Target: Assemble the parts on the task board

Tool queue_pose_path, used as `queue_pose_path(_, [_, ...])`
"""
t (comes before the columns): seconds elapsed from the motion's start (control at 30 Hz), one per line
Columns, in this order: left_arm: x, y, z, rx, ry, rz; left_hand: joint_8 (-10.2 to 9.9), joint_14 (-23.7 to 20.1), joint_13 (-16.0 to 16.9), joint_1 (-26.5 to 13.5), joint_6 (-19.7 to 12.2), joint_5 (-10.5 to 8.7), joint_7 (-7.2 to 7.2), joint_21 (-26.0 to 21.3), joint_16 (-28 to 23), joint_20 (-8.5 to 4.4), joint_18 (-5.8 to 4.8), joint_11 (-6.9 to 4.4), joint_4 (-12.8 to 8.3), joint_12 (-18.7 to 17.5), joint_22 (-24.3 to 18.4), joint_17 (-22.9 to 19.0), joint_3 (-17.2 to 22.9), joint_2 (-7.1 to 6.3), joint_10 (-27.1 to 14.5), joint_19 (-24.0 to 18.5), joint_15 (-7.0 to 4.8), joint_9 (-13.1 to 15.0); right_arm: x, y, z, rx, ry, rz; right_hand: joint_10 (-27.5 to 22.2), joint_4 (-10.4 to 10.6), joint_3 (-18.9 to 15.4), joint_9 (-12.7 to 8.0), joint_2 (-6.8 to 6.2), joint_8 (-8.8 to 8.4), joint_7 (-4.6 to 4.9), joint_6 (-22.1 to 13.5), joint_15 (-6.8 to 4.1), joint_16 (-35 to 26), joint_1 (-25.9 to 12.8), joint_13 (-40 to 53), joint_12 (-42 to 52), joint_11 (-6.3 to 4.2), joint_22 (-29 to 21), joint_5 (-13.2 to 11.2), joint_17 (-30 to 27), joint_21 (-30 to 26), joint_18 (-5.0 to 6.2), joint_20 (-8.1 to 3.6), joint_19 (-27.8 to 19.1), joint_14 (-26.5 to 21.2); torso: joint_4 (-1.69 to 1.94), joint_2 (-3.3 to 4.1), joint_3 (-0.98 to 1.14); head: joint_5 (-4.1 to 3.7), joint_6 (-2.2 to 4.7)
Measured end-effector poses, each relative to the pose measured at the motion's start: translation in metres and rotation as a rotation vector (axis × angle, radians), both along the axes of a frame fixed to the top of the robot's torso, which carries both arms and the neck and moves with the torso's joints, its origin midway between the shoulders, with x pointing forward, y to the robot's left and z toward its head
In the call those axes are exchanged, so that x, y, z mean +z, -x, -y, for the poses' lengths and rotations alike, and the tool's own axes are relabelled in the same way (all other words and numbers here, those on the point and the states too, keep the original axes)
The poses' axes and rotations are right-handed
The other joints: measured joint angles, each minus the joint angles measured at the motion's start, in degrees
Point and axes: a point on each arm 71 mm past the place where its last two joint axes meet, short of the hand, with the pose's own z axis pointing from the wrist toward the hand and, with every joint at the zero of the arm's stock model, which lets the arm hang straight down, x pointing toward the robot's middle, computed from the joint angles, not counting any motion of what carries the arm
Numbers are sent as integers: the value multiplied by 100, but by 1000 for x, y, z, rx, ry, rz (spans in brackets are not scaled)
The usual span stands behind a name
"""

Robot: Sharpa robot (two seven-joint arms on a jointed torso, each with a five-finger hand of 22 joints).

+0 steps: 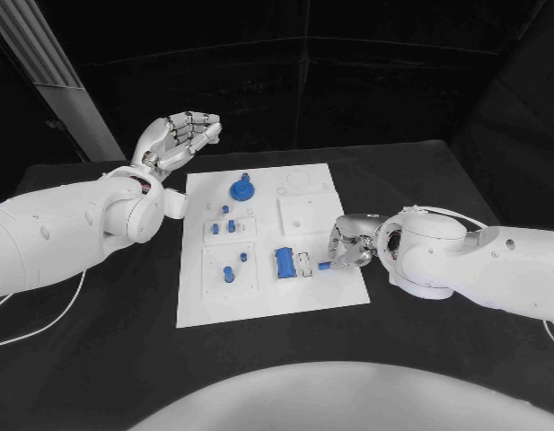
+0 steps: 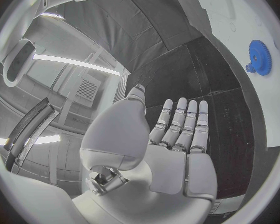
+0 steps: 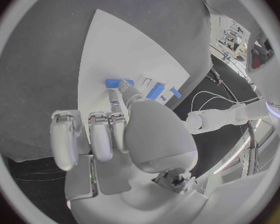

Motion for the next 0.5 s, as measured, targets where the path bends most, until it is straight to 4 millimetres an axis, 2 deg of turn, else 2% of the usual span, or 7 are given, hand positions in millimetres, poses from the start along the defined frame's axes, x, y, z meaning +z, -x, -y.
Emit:
queue_pose_path(0.13, [0,0,0,0,0,0,0,0,0,0,0,0,0,0,0,0,0,0,0,0,0,0,0,0,0,0,0,0,0,0,-2,11,7,1,0,0,0,-19,-44,-29,0,0,0,0,-44,0,0,0,0,-28,0,0,0,20,-20,0,2,-1,-1,-2,0])
queue_pose_path(0.3, [0,0,0,-1,0,0,0,0,0,0,0,0,0,0,0,0,0,0,0,0,1,1,0,0,0,0,0,0,0,1,-6,35,25,7,0,13,-18,-30,-192,-29,-26,98,0,0,-70,-1,0,0,0,-28,0,0,0,20,-20,0,7,0,-2,-8,0])
queue_pose_path(0.43, [0,0,0,-1,0,-1,0,0,0,0,0,0,0,0,0,0,0,0,0,0,1,1,0,0,0,0,0,0,-1,2,-9,58,47,22,0,-2,-33,-17,-344,-29,-61,240,0,0,-102,0,0,0,0,103,0,0,1,20,-20,0,7,1,-2,-8,0])
queue_pose_path(0.5, [0,0,0,-1,0,-1,0,0,0,0,0,0,0,0,0,0,0,0,0,0,1,1,0,0,0,0,0,0,-1,3,-11,71,57,32,0,-2,-33,18,-377,-29,-92,287,0,0,-134,-1,0,0,0,173,0,0,0,20,-20,0,7,1,-2,-8,0])
